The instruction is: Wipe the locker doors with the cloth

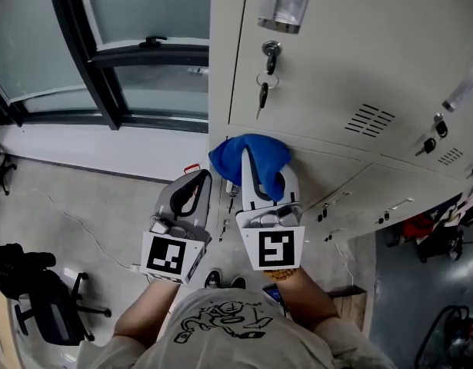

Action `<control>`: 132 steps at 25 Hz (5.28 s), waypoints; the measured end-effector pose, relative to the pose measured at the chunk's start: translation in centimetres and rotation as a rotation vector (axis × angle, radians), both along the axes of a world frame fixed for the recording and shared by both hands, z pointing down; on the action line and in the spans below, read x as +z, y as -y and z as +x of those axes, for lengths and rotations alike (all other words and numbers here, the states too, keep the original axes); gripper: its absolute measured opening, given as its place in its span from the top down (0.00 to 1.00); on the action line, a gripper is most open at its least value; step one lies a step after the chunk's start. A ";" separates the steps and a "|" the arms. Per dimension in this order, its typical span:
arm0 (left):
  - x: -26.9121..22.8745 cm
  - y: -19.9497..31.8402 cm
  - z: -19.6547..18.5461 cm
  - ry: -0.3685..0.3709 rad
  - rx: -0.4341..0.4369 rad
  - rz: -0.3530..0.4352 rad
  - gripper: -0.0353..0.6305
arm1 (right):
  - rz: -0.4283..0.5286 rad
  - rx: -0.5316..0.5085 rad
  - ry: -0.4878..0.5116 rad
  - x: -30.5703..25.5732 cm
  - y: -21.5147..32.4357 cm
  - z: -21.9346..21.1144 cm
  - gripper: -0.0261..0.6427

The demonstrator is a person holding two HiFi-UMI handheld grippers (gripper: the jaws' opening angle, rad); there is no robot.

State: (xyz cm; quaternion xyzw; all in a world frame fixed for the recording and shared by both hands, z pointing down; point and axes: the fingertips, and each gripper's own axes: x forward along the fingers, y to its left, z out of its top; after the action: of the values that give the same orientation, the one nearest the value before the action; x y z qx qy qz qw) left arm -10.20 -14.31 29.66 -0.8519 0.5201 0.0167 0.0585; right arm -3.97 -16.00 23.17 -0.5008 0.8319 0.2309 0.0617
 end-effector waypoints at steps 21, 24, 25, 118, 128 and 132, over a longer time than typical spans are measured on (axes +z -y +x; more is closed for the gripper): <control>7.8 1.2 1.9 0.044 0.039 -0.144 0.94 | -0.225 0.050 -0.180 14.4 0.7 3.5 0.93; 9.4 1.4 2.0 0.054 0.034 -0.172 0.94 | -0.269 0.069 -0.190 16.9 0.7 4.3 0.93; 9.9 1.5 2.0 0.057 0.034 -0.180 0.94 | -0.283 0.074 -0.189 17.6 0.8 4.5 0.93; 1.7 1.6 10.8 0.001 0.204 0.000 0.94 | -0.108 0.009 -0.112 7.0 -0.1 11.2 0.93; 7.5 2.3 10.8 -0.015 0.188 -0.103 0.94 | -0.240 -0.006 -0.164 16.8 0.2 11.0 0.93; 9.8 2.4 11.0 -0.005 0.193 -0.136 0.94 | -0.263 -0.035 -0.160 19.3 0.3 10.4 0.93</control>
State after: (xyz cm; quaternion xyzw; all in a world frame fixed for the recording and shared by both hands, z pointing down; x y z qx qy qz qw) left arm 0.83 -16.73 39.47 -0.9000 0.4356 -0.0110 -0.0024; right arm 6.41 -16.31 42.45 -0.4701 0.8657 0.1581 -0.0670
